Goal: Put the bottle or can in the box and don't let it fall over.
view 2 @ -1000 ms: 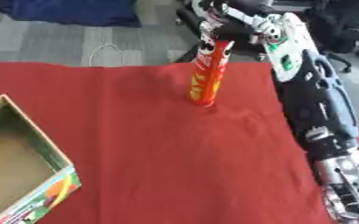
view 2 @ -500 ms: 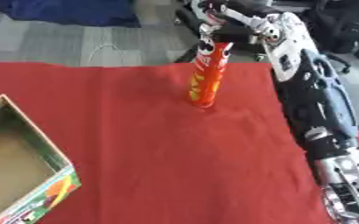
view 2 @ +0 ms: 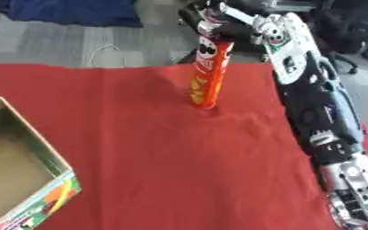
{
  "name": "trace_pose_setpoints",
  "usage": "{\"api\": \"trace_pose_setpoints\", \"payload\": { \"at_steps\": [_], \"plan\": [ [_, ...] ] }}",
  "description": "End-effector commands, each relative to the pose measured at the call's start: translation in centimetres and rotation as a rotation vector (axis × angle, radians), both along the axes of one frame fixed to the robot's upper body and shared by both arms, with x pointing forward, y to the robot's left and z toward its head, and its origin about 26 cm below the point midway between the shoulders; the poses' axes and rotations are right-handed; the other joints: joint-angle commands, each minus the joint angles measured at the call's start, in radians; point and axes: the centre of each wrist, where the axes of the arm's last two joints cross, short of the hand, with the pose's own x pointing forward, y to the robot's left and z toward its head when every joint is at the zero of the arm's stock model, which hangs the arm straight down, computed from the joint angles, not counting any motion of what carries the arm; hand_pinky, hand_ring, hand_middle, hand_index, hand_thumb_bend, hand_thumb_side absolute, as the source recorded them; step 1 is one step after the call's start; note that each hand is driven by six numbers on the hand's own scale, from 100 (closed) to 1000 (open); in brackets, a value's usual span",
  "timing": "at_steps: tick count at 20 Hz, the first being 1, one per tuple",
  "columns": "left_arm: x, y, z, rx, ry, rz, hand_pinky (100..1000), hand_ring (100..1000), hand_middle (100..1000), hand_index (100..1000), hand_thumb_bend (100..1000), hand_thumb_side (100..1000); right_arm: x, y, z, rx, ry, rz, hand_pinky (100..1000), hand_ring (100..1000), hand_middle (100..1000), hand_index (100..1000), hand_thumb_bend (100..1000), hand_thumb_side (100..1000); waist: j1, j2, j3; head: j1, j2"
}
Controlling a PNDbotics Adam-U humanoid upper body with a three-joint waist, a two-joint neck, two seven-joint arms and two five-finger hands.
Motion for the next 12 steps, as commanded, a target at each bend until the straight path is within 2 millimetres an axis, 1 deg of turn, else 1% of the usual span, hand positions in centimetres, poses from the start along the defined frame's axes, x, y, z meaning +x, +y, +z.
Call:
{"api": "trace_pose_setpoints", "payload": {
  "at_steps": [1,8,12],
  "plan": [
    [-0.22,0.27,0.82,0.024,-0.027,0.004,384,872,659,689,100,701,-0.12,0.12,0.13,-0.004,0.009,0.009,935,903,888,1000,100,1000,0.005,-0.017,0.001,-0.003,-0.009],
    [-0.23,0.28,0.82,0.031,-0.023,0.005,385,873,659,689,100,703,-0.64,-0.16,1.01,0.028,-0.041,0.016,931,916,897,1000,100,982,0.002,-0.019,0.000,-0.003,-0.012],
    [-0.23,0.27,0.81,0.035,-0.023,0.005,386,873,659,689,100,705,-0.73,-0.54,1.09,0.029,-0.064,-0.005,919,930,899,1000,100,975,0.001,-0.018,0.002,-0.005,-0.015]
  ]
}}
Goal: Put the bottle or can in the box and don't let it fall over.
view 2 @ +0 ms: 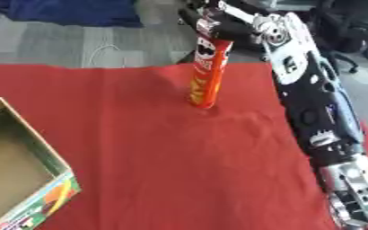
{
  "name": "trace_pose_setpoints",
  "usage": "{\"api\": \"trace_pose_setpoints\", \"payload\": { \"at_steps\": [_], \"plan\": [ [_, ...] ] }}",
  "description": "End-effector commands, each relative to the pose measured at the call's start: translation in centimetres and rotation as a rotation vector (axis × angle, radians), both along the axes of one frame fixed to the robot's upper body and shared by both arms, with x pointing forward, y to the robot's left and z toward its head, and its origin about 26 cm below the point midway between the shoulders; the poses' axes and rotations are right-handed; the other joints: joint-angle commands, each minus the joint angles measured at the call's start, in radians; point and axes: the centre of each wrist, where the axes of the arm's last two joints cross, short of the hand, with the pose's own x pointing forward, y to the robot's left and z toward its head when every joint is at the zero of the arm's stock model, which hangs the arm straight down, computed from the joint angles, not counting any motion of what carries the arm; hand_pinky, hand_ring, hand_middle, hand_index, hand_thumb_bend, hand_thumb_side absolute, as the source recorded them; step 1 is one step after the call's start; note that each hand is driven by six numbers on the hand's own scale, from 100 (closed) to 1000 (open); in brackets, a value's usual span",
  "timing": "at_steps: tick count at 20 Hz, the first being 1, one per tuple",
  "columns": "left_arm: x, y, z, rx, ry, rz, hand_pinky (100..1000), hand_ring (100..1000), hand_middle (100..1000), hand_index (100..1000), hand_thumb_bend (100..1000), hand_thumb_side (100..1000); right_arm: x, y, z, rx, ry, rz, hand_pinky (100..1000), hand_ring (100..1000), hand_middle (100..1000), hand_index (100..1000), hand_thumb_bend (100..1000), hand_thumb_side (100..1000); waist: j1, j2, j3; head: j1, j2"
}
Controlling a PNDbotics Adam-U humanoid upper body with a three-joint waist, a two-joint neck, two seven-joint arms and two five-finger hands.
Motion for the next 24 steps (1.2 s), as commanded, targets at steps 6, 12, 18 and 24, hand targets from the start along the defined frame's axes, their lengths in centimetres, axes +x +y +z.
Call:
{"api": "trace_pose_setpoints", "payload": {
  "at_steps": [6,12,18,24],
  "plan": [
    [-0.2,0.2,0.8,0.032,-0.026,0.002,387,873,659,689,100,707,-0.6,-0.9,1.0,0.000,-0.096,-0.033,916,937,902,1000,100,943,0.001,-0.014,0.004,-0.006,-0.018],
    [-0.2,0.2,0.9,0.037,-0.028,0.001,386,873,659,688,100,707,-0.7,-1.0,1.3,0.010,-0.132,-0.032,918,937,902,1000,100,931,0.002,-0.011,0.005,-0.008,-0.017],
    [-0.2,0.3,0.8,0.041,-0.024,0.002,387,874,660,688,100,706,-1.0,-1.2,2.0,0.055,-0.130,-0.019,933,932,899,1000,100,917,0.002,-0.016,0.001,-0.008,-0.012],
    [-0.3,0.4,0.7,0.042,-0.021,0.005,388,875,660,688,100,705,-1.4,-1.6,2.3,0.085,-0.126,-0.021,932,930,897,1000,100,911,0.002,-0.022,-0.001,-0.006,-0.011]
  ]
}}
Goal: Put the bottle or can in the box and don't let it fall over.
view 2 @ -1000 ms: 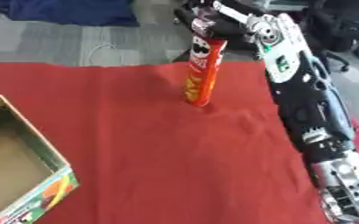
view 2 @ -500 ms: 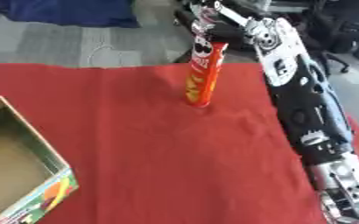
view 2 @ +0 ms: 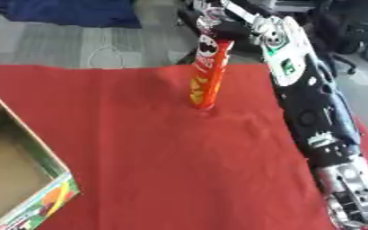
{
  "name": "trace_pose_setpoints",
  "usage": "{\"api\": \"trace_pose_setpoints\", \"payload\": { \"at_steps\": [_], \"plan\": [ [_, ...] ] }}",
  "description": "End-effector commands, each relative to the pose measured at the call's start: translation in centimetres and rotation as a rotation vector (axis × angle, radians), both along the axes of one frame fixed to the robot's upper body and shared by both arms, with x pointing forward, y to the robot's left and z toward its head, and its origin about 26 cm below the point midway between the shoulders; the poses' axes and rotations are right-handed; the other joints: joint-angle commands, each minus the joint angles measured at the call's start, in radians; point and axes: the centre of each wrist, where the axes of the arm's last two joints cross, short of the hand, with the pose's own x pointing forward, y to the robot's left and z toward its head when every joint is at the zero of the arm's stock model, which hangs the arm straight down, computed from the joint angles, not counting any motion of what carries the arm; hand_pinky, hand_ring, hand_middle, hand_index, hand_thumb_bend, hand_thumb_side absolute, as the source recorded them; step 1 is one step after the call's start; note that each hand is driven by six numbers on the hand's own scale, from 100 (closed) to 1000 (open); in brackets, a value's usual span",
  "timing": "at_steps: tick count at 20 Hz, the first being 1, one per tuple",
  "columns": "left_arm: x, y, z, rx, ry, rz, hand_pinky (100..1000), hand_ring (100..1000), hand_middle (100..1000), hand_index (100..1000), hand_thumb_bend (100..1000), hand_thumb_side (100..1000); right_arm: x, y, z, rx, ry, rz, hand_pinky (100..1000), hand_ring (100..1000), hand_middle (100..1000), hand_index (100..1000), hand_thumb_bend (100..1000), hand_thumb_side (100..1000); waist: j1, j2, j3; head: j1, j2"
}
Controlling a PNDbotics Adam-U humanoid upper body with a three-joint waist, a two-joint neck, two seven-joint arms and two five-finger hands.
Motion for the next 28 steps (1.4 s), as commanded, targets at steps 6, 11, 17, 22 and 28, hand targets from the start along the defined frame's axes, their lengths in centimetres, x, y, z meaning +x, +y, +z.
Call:
{"api": "trace_pose_setpoints", "payload": {
  "at_steps": [6,11,17,22,28],
  "plan": [
    [-0.3,0.4,0.7,0.033,-0.021,0.001,389,875,661,688,100,705,-1.7,-1.6,2.2,0.002,-0.051,-0.049,923,932,897,1000,100,911,0.004,-0.028,-0.006,0.001,-0.004],
    [-0.3,0.4,0.7,0.035,-0.024,0.001,390,876,661,688,100,705,-1.7,-2.1,2.0,0.003,-0.049,-0.070,924,932,897,1000,100,918,0.007,-0.026,-0.006,0.001,-0.007],
    [-0.3,0.4,0.8,0.035,-0.028,0.002,391,877,662,688,100,705,-1.8,-2.6,1.8,-0.002,-0.038,-0.086,927,934,898,1000,100,934,0.010,-0.022,-0.006,0.002,-0.008],
    [-0.3,0.4,0.8,0.037,-0.029,0.002,392,877,662,688,100,706,-1.6,-2.7,1.5,-0.010,-0.022,-0.090,941,948,906,1000,100,968,0.012,-0.019,-0.006,0.000,-0.010],
    [-0.3,0.3,0.8,0.039,-0.031,0.003,395,878,662,688,100,707,-1.5,-2.8,1.3,-0.012,0.005,-0.073,960,960,914,1000,100,986,0.012,-0.015,-0.004,-0.001,-0.012]
  ]
}}
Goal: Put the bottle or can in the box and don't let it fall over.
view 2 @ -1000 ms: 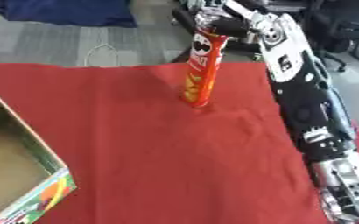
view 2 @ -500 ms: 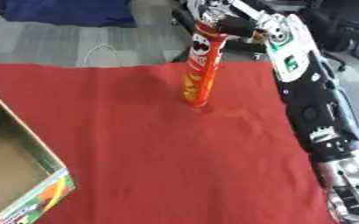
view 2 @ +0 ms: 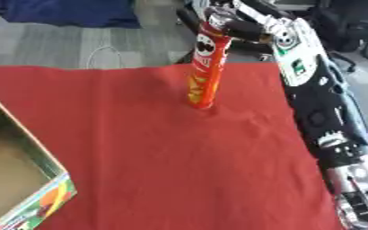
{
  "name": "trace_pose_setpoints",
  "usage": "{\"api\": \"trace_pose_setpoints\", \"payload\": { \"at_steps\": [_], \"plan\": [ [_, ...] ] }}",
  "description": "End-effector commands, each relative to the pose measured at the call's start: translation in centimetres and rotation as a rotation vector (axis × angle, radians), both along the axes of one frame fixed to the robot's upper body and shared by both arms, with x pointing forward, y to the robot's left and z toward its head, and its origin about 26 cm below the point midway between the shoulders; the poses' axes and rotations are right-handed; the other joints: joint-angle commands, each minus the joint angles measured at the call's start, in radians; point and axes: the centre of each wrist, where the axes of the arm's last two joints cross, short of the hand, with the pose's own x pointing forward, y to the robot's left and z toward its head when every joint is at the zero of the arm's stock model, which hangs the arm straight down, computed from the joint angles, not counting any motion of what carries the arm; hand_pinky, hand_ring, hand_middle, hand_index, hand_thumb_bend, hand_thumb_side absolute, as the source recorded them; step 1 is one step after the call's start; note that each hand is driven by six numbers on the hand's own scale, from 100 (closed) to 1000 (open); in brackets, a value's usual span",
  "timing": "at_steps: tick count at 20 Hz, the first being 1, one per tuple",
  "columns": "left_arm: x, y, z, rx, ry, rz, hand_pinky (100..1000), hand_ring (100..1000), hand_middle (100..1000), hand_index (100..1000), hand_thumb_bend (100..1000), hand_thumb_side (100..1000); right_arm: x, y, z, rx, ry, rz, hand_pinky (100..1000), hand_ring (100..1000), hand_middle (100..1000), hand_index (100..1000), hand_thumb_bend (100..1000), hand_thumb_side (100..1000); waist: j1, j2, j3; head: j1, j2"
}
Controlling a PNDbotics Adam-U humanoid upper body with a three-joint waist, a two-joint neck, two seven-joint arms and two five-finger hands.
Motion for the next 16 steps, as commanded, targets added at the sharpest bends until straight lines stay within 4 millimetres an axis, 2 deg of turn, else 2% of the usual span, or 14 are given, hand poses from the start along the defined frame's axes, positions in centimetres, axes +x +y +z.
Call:
{"api": "trace_pose_setpoints", "payload": {
  "at_steps": [1,16],
  "plan": [
    [-0.23,0.19,0.75,0.024,-0.027,0.000,395,878,662,688,100,708,-1.15,-0.95,1.89,-0.023,-0.029,-0.021,962,961,915,1000,100,987,0.003,-0.015,0.001,-0.002,-0.012],
    [-0.21,0.15,0.79,0.028,-0.026,0.002,396,878,662,687,100,708,-0.94,-0.45,1.63,-0.061,-0.008,-0.010,951,970,917,1000,100,1000,-0.001,-0.010,0.004,-0.004,-0.013]
  ]
}}
